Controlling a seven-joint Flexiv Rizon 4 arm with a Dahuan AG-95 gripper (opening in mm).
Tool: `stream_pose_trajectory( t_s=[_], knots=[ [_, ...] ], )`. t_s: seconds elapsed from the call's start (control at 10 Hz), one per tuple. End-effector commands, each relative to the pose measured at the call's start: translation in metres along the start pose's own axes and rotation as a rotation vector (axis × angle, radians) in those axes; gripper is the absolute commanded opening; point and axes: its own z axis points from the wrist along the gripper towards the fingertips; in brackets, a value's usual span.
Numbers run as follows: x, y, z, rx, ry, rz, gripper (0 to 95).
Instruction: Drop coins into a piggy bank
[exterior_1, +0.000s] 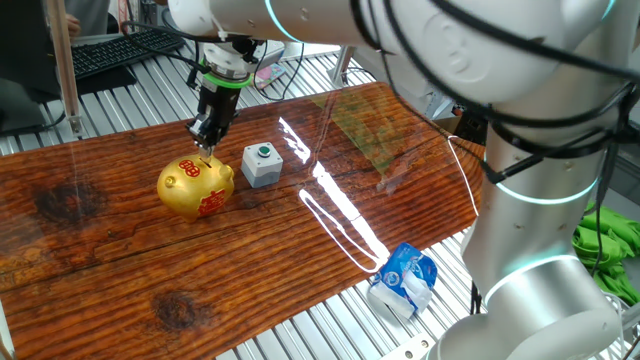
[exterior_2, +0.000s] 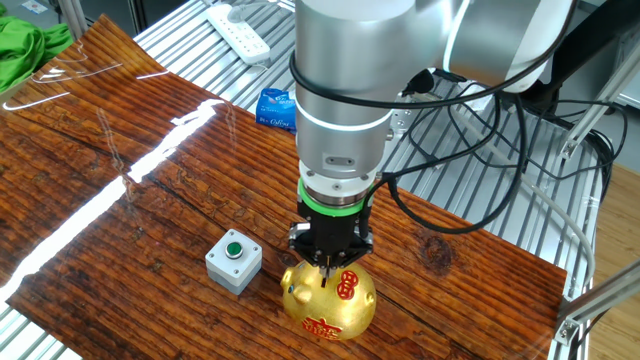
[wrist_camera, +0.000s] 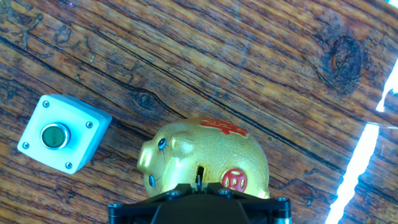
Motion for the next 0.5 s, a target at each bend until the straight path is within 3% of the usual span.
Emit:
stream_pose_trajectory(
  t_s=[0.1, 0.5],
  knots=[
    [0.0011, 0.0006, 0.0011, 0.005, 0.0, 0.0, 0.0],
    [0.0016, 0.0005, 0.0013, 0.014, -0.001, -0.002, 0.0]
  ],
)
